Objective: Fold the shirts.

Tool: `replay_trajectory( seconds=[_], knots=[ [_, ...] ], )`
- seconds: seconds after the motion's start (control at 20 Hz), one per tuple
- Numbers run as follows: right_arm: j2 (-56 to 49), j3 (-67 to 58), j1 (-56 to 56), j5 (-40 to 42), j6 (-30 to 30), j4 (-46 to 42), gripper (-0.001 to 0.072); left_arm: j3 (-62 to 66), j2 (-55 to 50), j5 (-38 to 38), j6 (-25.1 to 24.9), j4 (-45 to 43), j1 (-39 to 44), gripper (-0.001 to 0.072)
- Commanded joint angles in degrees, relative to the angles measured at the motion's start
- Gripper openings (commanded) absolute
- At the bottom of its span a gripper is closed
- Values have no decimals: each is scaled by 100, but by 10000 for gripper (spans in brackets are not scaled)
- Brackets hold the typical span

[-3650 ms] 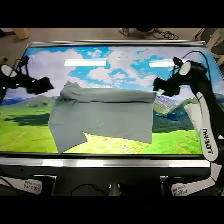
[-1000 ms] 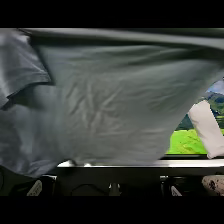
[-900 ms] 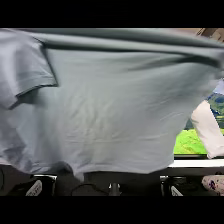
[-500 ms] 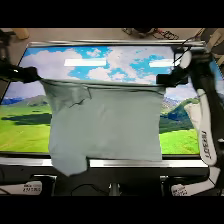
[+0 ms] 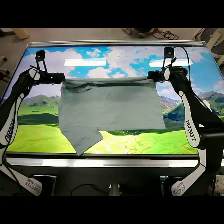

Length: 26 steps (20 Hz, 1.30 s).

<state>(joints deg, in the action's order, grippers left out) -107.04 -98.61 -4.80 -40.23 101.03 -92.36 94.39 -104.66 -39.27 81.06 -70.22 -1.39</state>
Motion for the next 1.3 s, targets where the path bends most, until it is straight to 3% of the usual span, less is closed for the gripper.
replay_trajectory(
  seconds=[0.0,0.2,0.3,0.5,0.55,0.6,0.65,0.7,0.75,0.85,0.95,1.1,1.25],
  knots=[
    [-9,-2,20,-527,-61,-50,22,28,20,-420,35,72,46,33],
    [192,0,273,-2463,-737,50,22,11,396,-2614,120,-737,7,33],
    [-79,0,319,-2881,-789,310,22,-125,273,-2929,302,-756,4,32],
    [-385,0,297,-2909,-782,949,33,-221,107,-3047,507,-177,66,37],
    [-352,-24,299,-3008,-769,1056,151,-188,118,-3145,553,-103,61,133],
    [-267,-105,315,-3244,-772,1049,325,-70,127,-3432,553,-26,37,351],
    [-140,-229,348,-3552,-817,953,403,92,157,-3786,540,-31,-17,474],
    [35,-380,437,-3886,-883,782,528,251,240,-4140,422,-28,-125,475],
    [238,-442,621,-4170,-938,748,578,284,402,-4435,376,-31,-275,475],
    [481,-363,1128,-4929,-920,1130,560,-247,881,-4881,323,-28,-592,473],
    [551,17,1462,-5390,-1182,1397,538,-1784,1617,-4686,225,-20,-852,471],
    [586,601,1569,-5383,-1285,1530,532,-4430,2839,-3694,-28,415,-1003,470],
    [592,656,1565,-5230,-1281,1587,532,-5768,3377,-2850,-225,1233,-990,466]
  ],
)
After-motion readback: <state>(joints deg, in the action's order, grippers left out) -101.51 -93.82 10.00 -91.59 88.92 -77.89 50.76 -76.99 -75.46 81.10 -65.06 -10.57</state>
